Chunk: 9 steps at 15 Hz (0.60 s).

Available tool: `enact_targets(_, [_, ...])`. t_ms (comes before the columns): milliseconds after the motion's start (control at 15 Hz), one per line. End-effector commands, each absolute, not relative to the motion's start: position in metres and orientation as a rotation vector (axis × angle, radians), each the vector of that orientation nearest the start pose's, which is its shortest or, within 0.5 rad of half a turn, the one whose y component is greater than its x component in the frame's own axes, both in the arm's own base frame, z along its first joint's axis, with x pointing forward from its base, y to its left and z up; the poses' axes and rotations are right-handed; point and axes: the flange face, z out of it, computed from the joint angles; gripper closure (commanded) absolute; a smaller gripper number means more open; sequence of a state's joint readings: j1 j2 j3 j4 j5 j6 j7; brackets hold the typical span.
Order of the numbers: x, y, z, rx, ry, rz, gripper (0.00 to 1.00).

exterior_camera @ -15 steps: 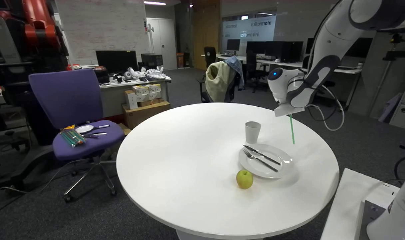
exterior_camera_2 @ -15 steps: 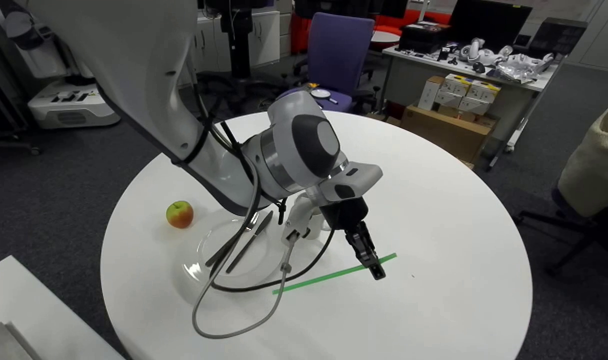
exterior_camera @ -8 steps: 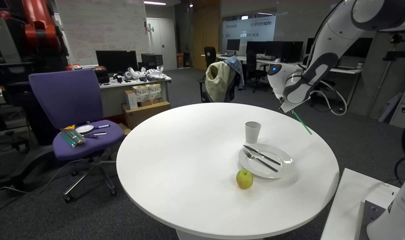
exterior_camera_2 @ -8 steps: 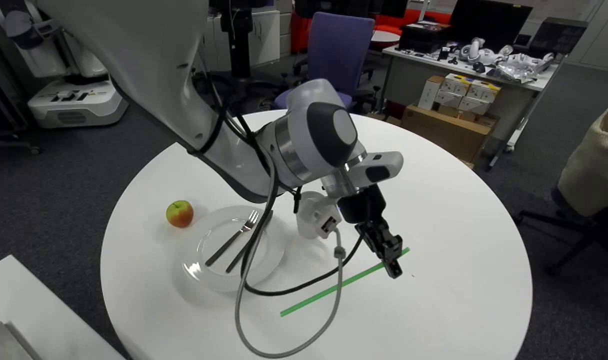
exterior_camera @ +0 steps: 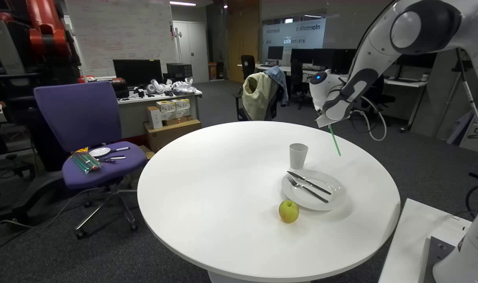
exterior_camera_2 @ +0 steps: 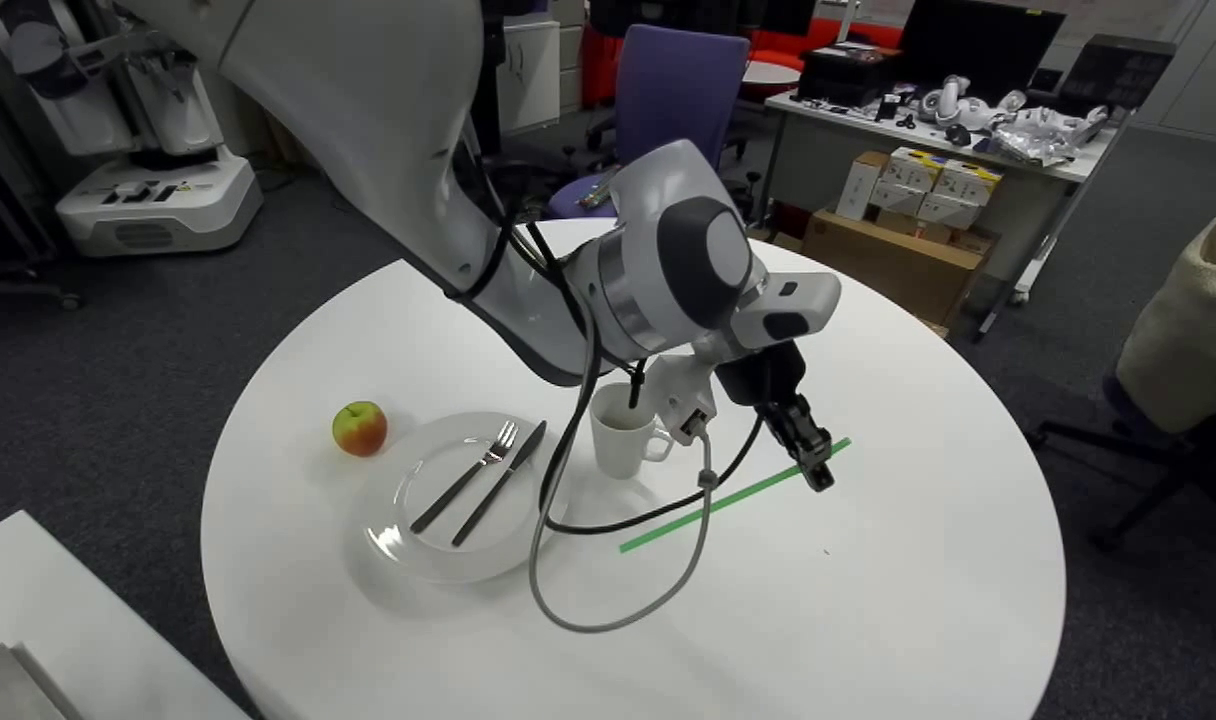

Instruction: Remove the green straw from the white mug and put it on the table

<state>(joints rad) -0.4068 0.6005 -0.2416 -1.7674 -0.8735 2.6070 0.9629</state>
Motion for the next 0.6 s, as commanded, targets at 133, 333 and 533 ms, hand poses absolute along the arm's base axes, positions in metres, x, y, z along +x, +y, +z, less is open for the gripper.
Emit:
enact_targets(133, [0.581, -0.386, 0.246, 2.476, -1.217, 0.464, 1.0])
enact_targets(333, [0.583, -0.388, 0.249, 2.618, -1.251, 0.44, 1.0])
enact_targets(533, [0.584, -0.391, 0.257, 2.807, -1.228, 0.379, 1.0])
